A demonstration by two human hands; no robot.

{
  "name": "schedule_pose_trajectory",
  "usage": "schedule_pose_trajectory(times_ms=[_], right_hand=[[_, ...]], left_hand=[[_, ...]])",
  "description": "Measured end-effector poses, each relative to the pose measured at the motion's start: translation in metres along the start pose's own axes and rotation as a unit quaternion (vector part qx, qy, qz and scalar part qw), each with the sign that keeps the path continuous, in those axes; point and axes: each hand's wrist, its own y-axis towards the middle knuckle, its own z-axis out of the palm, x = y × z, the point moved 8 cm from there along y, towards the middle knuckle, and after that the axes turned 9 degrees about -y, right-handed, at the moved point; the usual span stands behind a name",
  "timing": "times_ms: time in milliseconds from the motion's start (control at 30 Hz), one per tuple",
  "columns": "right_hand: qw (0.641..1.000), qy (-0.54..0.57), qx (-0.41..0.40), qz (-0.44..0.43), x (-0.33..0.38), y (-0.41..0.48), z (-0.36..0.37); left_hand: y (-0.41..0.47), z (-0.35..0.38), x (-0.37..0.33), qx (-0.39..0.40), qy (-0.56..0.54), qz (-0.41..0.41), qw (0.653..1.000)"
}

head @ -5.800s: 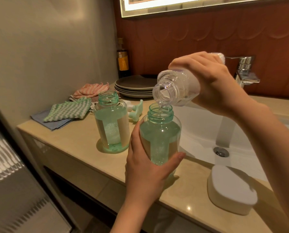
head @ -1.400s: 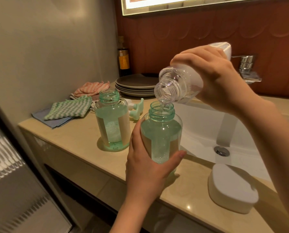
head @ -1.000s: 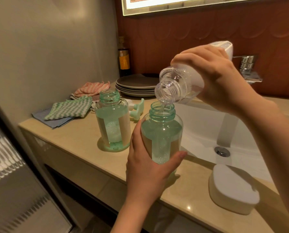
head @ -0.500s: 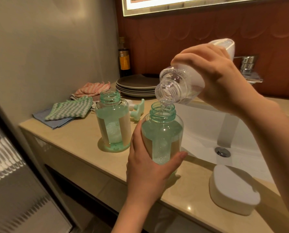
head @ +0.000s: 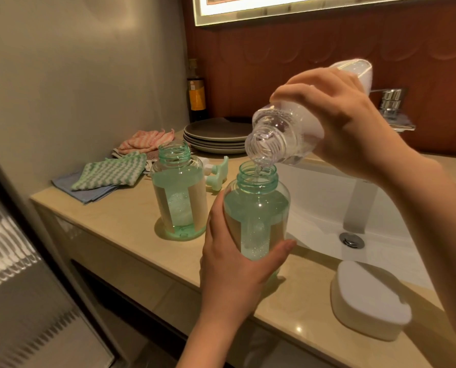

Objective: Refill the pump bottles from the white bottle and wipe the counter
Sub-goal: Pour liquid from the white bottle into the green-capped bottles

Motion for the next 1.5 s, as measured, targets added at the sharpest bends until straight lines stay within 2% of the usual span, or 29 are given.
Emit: schedule_pose_trajectory(times_ms=[1500], right_hand=[[0.999,-0.042,0.007,0.006,0.0001,0.0030,-0.0019]], left_hand=[[-0.0002,-0.0004,0.0004,-0.001,-0.005,0.002,1.000]])
